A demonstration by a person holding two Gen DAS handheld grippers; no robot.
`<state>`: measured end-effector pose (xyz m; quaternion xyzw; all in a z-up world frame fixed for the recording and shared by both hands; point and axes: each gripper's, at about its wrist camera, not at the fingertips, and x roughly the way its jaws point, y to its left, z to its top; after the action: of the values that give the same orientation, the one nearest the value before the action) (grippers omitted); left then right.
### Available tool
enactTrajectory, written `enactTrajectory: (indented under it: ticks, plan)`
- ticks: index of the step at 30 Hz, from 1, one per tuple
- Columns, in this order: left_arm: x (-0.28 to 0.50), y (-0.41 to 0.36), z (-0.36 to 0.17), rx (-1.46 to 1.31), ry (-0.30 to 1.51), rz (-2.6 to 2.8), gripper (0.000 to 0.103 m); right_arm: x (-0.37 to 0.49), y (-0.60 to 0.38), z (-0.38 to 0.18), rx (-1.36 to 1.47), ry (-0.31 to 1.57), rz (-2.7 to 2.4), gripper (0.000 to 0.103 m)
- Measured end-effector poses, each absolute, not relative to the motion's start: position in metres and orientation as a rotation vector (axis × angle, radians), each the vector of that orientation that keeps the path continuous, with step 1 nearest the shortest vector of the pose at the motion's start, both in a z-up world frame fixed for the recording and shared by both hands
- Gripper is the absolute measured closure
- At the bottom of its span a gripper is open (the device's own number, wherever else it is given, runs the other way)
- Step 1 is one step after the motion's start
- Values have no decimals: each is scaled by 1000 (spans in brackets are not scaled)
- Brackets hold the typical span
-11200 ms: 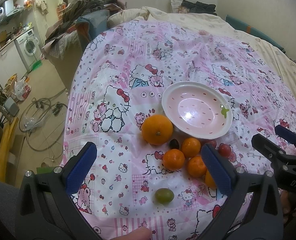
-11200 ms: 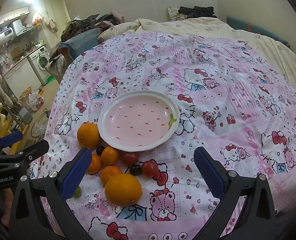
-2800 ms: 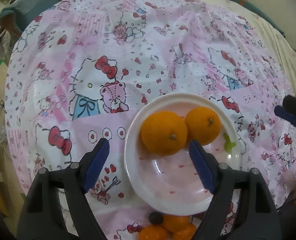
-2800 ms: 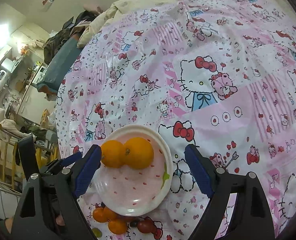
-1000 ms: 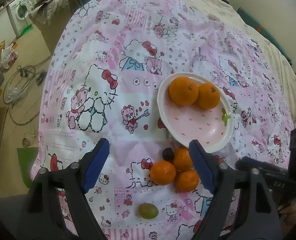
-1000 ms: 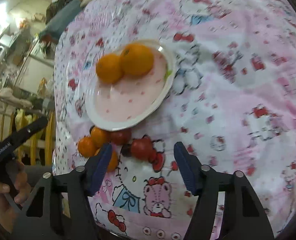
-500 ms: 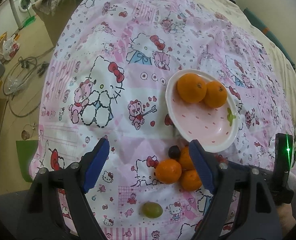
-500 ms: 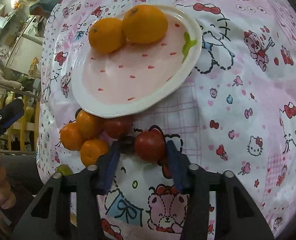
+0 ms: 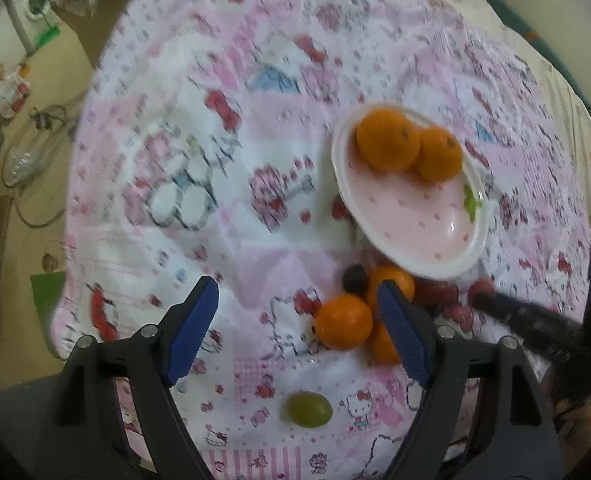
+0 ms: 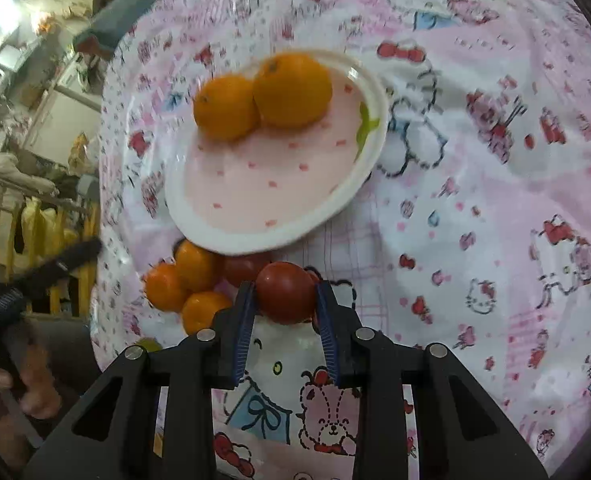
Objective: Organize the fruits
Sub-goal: 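Grasp a red cherry tomato beside the plate with the right tool, then grasp a tangerine with the left tool while the right tool holds the tomato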
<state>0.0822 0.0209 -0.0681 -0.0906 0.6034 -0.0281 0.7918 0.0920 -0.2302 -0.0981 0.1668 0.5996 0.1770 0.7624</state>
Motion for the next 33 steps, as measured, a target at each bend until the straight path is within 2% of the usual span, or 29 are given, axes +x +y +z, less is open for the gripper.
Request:
enactTrajectory:
  ticks: [8, 10, 12, 16, 17, 25, 33]
  plan:
    - [78, -10, -97, -107, 1404, -140, 27, 92, -252, -75, 461, 1218, 386, 71]
    - [77, -15, -105, -95, 1428, -149, 35, 92, -254, -72, 471, 1210, 385, 71]
    - [77, -18, -111, -110, 1450, -173, 55, 91, -257, -71, 479, 1206, 385, 71]
    - [78, -22, -117, -121, 1476, -183, 55, 91, -261, -68, 489, 1201, 387, 71]
    - [77, -22, -117, -124, 1473, -185, 65, 91, -262, -68, 493, 1199, 388, 71]
    - [74, -17, -108, -119, 1446, -193, 66, 91, -260, -66, 491, 1196, 397, 71]
    - [92, 4, -52, -204, 1264, -201, 66, 98, -272, -53, 533, 1149, 407, 71]
